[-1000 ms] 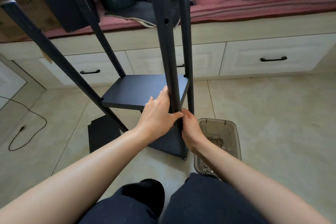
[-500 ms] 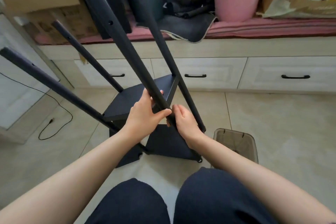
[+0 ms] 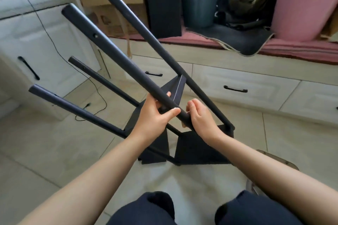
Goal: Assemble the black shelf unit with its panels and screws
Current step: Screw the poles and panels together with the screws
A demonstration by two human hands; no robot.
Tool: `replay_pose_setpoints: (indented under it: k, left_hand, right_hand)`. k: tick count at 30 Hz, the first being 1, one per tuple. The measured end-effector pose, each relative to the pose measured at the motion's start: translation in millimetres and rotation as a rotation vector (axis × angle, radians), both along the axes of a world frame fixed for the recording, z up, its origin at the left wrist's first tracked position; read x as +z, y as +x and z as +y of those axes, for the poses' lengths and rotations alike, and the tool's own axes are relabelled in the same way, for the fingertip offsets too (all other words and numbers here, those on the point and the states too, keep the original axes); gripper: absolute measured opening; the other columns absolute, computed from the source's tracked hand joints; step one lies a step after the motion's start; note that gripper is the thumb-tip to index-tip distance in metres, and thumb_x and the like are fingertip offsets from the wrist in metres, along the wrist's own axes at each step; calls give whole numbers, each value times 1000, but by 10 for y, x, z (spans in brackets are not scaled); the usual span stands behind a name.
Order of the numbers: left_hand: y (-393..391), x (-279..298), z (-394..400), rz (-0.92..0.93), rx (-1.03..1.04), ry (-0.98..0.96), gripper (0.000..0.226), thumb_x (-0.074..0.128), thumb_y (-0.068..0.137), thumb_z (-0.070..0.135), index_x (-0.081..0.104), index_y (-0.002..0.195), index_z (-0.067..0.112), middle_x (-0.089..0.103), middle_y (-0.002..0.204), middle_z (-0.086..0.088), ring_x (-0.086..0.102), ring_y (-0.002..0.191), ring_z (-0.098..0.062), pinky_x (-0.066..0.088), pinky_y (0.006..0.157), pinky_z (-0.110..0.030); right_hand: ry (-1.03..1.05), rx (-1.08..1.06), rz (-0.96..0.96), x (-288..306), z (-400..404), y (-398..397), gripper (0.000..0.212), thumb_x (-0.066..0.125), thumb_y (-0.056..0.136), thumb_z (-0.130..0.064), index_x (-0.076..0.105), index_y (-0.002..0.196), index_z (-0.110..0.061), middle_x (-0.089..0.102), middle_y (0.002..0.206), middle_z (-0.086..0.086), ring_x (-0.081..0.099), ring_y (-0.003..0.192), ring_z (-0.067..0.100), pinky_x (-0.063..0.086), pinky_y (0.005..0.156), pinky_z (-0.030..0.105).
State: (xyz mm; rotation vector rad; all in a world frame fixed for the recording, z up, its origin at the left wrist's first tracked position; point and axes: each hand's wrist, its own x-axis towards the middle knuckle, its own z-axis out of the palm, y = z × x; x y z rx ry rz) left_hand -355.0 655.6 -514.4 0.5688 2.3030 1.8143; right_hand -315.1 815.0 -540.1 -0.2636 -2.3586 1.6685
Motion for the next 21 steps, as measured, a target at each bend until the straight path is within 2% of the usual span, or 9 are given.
replay_pose_setpoints:
  k: [3, 4, 6, 8, 9, 12, 14, 16, 21]
  left_hand:
    - [-86, -86, -235, -45, 50, 83, 62, 81, 82, 24, 44, 131, 35, 60, 127, 21, 58, 119, 5, 48, 99, -16]
    - [-105, -120, -316, -57, 70, 107, 65, 82, 80, 25, 44, 133, 31, 61, 129, 18, 58, 123, 2, 48, 101, -18]
    - [-105, -196, -479, -81, 115, 142, 65, 83, 76, 30, 46, 129, 35, 63, 128, 18, 58, 122, 2, 50, 100, -20]
    - [-66, -266, -630, -98, 161, 165, 59, 83, 77, 28, 47, 122, 41, 65, 127, 19, 60, 120, 2, 52, 98, -21]
    - [-39, -302, -703, -111, 183, 182, 57, 83, 79, 25, 47, 120, 42, 66, 127, 18, 61, 118, 2, 53, 95, -20]
    - [56, -401, -898, -172, 244, 241, 50, 81, 82, 19, 50, 117, 38, 69, 121, 16, 65, 109, 3, 52, 79, -8]
    - [126, -485, -1018, -219, 294, 272, 46, 79, 83, 19, 53, 117, 33, 72, 115, 15, 67, 104, 3, 51, 73, -6]
    - [222, -609, -1116, -271, 331, 303, 45, 79, 83, 18, 54, 119, 28, 72, 114, 14, 68, 104, 0, 54, 77, -10]
    - [519, -866, -1254, -361, 386, 360, 60, 81, 68, 31, 54, 121, 24, 74, 108, 9, 70, 106, -8, 51, 96, -30]
  right_hand:
    - [59, 18, 5, 37, -191, -86, 32, 34, 108, -26, 50, 96, 0, 58, 87, 32, 61, 82, 43, 54, 80, 56]
    - [66, 26, 1, 38, -247, -118, 31, 33, 108, -26, 50, 97, -2, 59, 87, 31, 64, 80, 39, 56, 78, 52]
    - [49, 49, -17, 31, -349, -168, 29, 32, 108, -26, 49, 97, -6, 61, 87, 30, 68, 71, 26, 58, 61, 31]
    - [30, 79, -25, 23, -463, -205, 27, 33, 108, -25, 49, 93, -10, 60, 88, 30, 67, 73, 27, 51, 51, 18]
    - [42, 98, -31, 14, -521, -224, 27, 33, 107, -25, 50, 91, -11, 59, 89, 29, 67, 77, 31, 51, 52, 19]
    - [135, 142, -70, -29, -678, -272, 28, 35, 106, -27, 52, 91, -10, 61, 86, 21, 66, 82, 35, 57, 68, 39]
    - [169, 187, -78, -80, -780, -260, 27, 37, 105, -29, 52, 89, -13, 60, 82, 15, 68, 78, 31, 56, 60, 35]
    - [178, 220, -74, -164, -870, -207, 26, 39, 105, -30, 49, 82, -21, 59, 76, 7, 70, 73, 28, 51, 51, 24]
    - [276, 268, -78, -332, -976, -19, 26, 39, 104, -29, 48, 79, -27, 57, 73, -1, 62, 74, 25, 53, 69, 43]
